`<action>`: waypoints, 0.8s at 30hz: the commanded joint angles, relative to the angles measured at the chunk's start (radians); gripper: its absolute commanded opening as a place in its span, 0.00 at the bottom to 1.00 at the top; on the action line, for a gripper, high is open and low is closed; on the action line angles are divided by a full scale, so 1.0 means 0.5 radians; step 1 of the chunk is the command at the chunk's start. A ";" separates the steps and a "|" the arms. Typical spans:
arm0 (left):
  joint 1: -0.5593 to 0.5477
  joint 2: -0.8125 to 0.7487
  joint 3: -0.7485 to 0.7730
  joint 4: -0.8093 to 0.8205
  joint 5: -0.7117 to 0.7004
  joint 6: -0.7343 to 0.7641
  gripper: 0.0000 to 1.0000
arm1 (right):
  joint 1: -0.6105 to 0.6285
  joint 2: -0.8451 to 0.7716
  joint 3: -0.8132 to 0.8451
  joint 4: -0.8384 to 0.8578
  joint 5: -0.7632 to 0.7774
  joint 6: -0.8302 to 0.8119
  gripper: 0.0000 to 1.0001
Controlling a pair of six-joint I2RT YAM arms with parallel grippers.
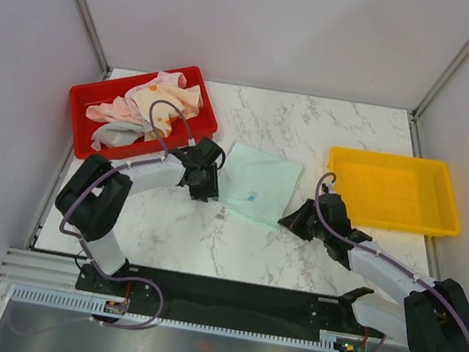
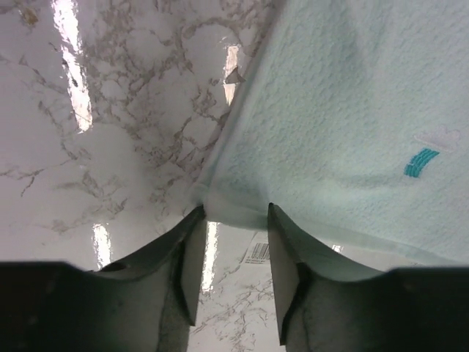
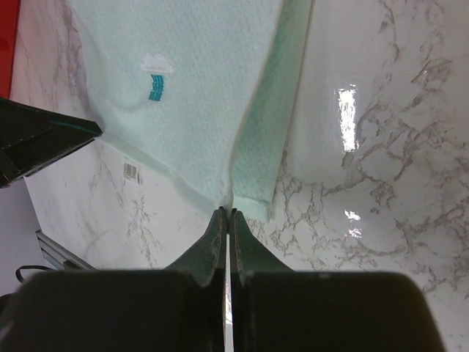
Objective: Fold and stack the towels
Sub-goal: Fold the towel
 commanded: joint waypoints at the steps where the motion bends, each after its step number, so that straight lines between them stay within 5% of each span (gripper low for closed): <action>1: 0.029 0.011 0.035 0.053 0.012 -0.076 0.41 | 0.009 -0.030 -0.018 0.001 0.033 -0.027 0.00; 8: 0.038 -0.054 0.059 -0.005 -0.013 -0.042 0.02 | 0.012 -0.043 0.016 0.004 -0.019 -0.009 0.00; 24: 0.038 0.004 -0.011 -0.033 -0.261 0.041 0.02 | 0.098 0.141 -0.340 0.611 -0.050 0.283 0.00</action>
